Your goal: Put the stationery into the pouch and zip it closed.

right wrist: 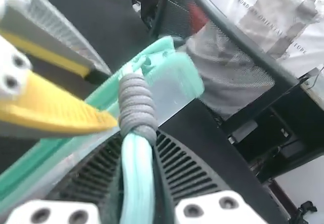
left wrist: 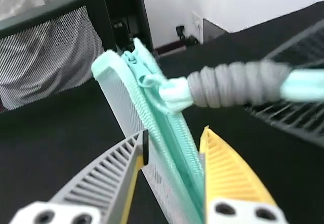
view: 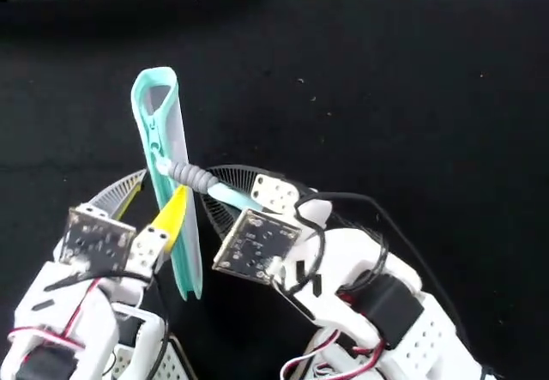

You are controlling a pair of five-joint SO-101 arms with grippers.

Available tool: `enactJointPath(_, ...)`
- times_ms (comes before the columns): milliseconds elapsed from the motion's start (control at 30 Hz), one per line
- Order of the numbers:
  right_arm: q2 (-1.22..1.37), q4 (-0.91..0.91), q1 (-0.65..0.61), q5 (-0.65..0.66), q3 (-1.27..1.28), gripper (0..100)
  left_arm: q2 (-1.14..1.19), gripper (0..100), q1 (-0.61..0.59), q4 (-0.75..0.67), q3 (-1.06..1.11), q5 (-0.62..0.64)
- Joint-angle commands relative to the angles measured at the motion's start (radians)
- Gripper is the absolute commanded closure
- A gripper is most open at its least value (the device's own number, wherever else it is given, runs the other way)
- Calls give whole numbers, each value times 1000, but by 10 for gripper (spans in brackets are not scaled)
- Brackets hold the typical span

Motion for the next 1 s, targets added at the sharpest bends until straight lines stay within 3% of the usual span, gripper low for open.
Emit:
enactJointPath(0,4,9,3,-2,-77,986,17,808,-45,-123,61,-5)
enactJointPath(200,-2,130,-29,-2,-173,986,17,814,-154,-299,197,3)
enactJointPath(333,5,130,-26,-2,-174,986,17,977,-153,-235,124,-15)
enactJointPath(600,-2,133,-23,-3,-163,986,-69,970,-93,-64,-41,-11)
enactJointPath(967,-2,143,-23,-9,-151,986,-133,966,-96,-77,76,-18)
